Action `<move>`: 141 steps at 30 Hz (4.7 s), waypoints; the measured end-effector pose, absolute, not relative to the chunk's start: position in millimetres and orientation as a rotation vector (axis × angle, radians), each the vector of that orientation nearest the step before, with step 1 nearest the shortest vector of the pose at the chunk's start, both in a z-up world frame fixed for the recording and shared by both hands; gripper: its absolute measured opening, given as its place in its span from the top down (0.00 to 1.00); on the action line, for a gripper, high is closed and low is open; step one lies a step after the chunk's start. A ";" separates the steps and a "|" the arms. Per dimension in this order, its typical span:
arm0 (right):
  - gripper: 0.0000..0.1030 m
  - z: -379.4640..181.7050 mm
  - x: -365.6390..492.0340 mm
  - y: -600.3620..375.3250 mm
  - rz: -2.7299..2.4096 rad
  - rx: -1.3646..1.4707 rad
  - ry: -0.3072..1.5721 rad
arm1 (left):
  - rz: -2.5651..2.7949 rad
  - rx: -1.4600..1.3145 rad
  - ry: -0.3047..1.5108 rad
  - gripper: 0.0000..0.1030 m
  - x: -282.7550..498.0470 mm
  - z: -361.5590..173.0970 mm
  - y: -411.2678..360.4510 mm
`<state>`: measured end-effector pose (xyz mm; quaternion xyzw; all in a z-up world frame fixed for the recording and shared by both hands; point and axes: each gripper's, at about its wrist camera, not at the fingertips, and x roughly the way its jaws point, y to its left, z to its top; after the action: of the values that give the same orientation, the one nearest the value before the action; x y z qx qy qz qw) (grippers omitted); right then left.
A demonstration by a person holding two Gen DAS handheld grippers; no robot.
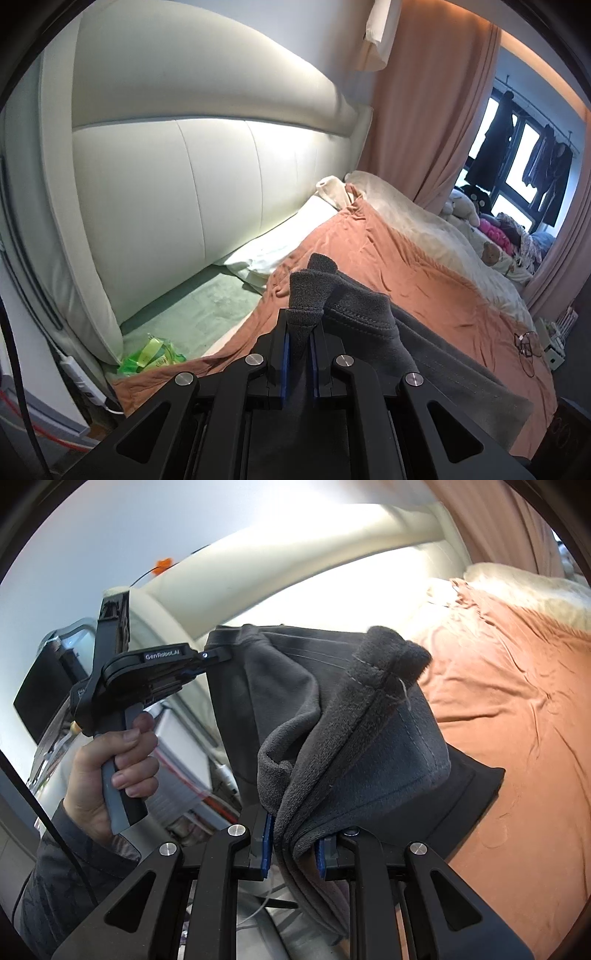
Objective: Fold small clothes
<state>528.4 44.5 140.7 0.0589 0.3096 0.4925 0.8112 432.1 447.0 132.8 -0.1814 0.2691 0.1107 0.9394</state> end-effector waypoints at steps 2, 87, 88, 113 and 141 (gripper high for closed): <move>0.86 135.9 555.7 29.3 1.041 0.128 0.672 | 0.236 -0.364 0.556 0.92 450.4 125.5 448.0; 0.66 -19.8 676.4 -73.4 0.900 0.049 0.939 | 0.150 -0.309 0.982 0.71 374.2 -99.8 282.4; 0.66 -18.2 674.0 -77.4 0.893 0.040 0.930 | 0.144 -0.314 0.984 0.71 374.1 -101.5 277.7; 0.25 41.0 590.4 -203.1 0.756 -0.003 0.789 | 0.173 -0.439 0.709 0.71 256.1 -31.6 192.6; 0.00 71.1 334.9 -346.5 0.495 -0.039 0.457 | 0.043 -0.197 0.468 0.00 87.2 32.5 57.3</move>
<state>334.9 -346.5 71.1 -0.0189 0.2242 0.2429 0.9436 87.2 57.3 32.5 -0.0976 0.2314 0.0215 0.9677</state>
